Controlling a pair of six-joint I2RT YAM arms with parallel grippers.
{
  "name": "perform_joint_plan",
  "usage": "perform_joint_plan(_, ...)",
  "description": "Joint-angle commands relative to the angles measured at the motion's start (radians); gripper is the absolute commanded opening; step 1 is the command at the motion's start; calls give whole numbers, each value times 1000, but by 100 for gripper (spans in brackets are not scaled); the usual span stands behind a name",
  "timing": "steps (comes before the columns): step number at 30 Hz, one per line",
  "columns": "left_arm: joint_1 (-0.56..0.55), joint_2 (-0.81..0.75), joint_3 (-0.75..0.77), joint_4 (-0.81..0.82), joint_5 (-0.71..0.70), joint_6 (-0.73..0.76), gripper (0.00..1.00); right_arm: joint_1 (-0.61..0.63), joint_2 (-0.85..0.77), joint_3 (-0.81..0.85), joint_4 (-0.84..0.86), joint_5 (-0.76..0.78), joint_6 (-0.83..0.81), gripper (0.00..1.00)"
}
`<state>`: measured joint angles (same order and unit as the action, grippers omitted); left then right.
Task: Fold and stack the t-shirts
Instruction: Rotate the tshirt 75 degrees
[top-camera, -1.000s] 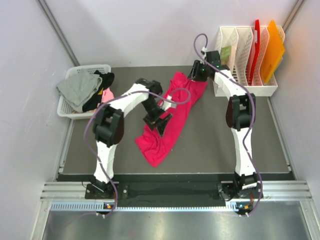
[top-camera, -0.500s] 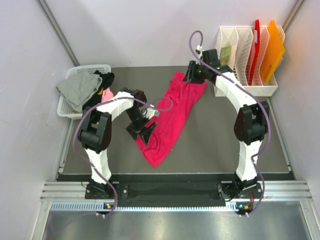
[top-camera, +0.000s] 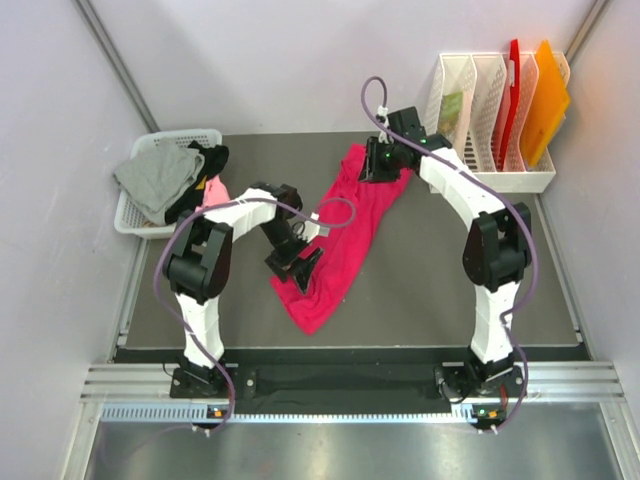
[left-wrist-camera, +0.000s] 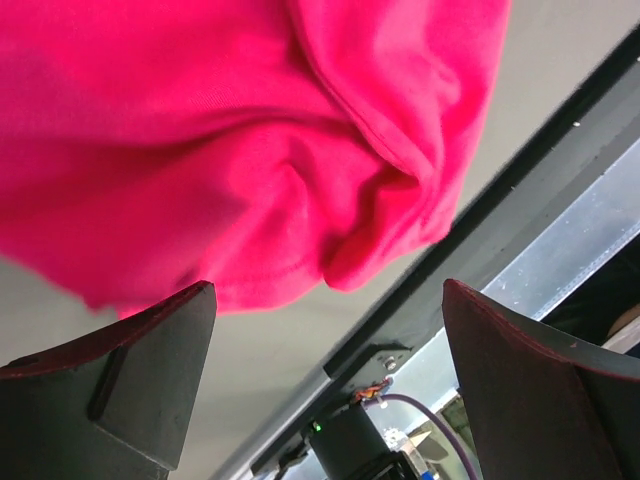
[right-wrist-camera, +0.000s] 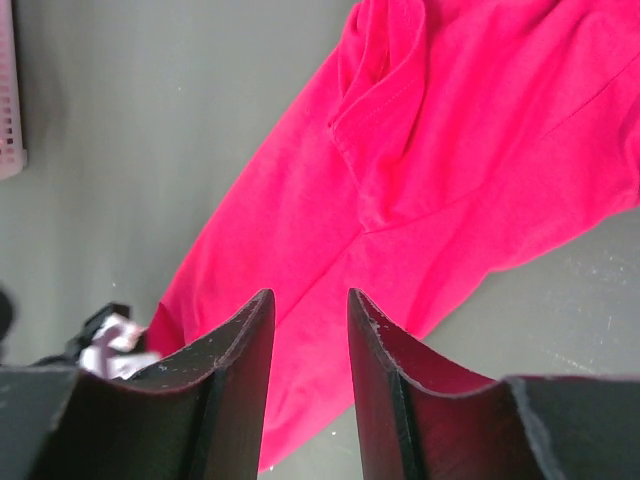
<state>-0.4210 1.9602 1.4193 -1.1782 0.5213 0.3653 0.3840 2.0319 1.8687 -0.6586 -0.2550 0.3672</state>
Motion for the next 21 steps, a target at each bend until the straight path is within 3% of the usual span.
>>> perform_joint_plan(1, 8, 40, -52, 41, 25, 30, 99, 15, 7, 72, -13, 11, -10, 36)
perform_joint_plan(13, 65, -76, -236, 19, 26, 47, 99, -2, 187, 185, -13, -1, 22, 35)
perform_joint_plan(21, 68, -112, -177, -98, -41, 73, 99, -51, 359, 323, -7, -55, 82, 34)
